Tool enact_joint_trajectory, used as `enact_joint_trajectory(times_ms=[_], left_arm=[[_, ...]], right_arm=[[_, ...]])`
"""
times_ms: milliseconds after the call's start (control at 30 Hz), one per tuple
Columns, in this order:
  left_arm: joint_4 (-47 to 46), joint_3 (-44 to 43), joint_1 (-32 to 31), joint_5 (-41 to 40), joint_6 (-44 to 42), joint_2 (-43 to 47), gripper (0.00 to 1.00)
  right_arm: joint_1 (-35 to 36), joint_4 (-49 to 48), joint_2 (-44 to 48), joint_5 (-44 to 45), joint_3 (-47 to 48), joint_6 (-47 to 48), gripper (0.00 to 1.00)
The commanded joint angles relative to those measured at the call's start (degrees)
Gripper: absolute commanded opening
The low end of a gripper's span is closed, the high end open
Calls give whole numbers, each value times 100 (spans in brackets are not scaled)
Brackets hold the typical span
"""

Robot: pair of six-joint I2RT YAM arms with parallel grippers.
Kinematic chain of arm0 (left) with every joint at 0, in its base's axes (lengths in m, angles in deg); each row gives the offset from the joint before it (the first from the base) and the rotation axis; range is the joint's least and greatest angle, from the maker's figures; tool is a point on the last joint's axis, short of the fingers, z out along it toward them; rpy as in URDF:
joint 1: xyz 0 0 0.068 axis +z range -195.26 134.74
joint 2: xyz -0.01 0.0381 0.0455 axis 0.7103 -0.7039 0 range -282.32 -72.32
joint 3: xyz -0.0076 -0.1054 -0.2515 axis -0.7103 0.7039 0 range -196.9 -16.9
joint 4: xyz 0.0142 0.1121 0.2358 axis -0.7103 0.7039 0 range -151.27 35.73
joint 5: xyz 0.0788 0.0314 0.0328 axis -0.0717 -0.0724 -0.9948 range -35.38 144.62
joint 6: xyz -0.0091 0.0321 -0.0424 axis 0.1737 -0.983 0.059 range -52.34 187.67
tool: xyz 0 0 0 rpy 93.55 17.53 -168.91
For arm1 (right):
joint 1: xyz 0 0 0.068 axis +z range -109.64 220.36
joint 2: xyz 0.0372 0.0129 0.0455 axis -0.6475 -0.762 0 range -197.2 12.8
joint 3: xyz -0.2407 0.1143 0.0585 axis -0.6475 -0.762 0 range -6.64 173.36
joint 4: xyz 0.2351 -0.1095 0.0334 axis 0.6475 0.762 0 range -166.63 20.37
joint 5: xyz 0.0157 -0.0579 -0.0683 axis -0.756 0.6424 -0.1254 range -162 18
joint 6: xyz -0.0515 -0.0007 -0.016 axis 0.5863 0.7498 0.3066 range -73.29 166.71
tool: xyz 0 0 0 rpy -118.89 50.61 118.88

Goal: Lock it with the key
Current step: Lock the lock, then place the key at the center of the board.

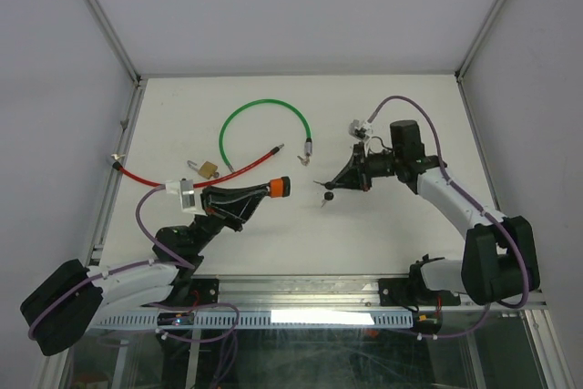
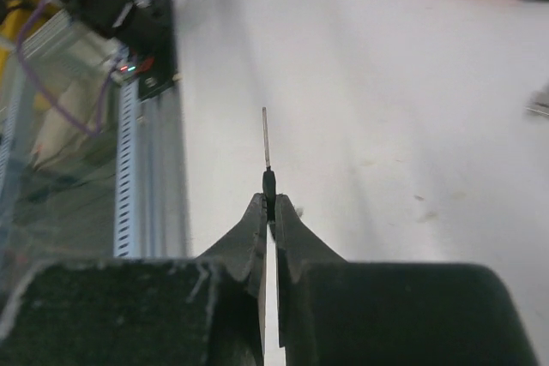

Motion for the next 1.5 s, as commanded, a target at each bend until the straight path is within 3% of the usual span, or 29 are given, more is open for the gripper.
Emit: enact_joint_trajectory(times_ms=[0, 100, 367, 500, 800, 1233, 1333, 1467], left_arm=[[-5, 357, 50, -130, -7, 94, 0], [-189, 451, 52, -177, 107, -39, 0], [-146, 370, 52, -30, 302, -453, 0], [-256, 280, 55, 68, 397, -742, 0], [-797, 107, 53, 390, 648, -1557, 0], [-845, -269, 51, 687, 974, -2328, 0], [-844, -315, 53, 690, 1035, -2444, 0], [-921, -405, 53, 773, 1085, -2644, 0]], right_arm=[[-655, -1134, 146, 1111, -98, -829, 0], [-989, -1528, 102, 1749, -228, -1189, 0], [-1251, -2019, -180, 5150, -288, -2379, 0], [-1420, -1876, -498, 5674, -126, -2562, 0], [-1792, -1599, -1075, 5643, 66, -2688, 5], [-1993, -1456, -776, 4930, 180, -2490, 41], [-1998, -1358, -384, 3999, 183, -2122, 45], [-2005, -845, 222, 1316, 231, -1025, 46]])
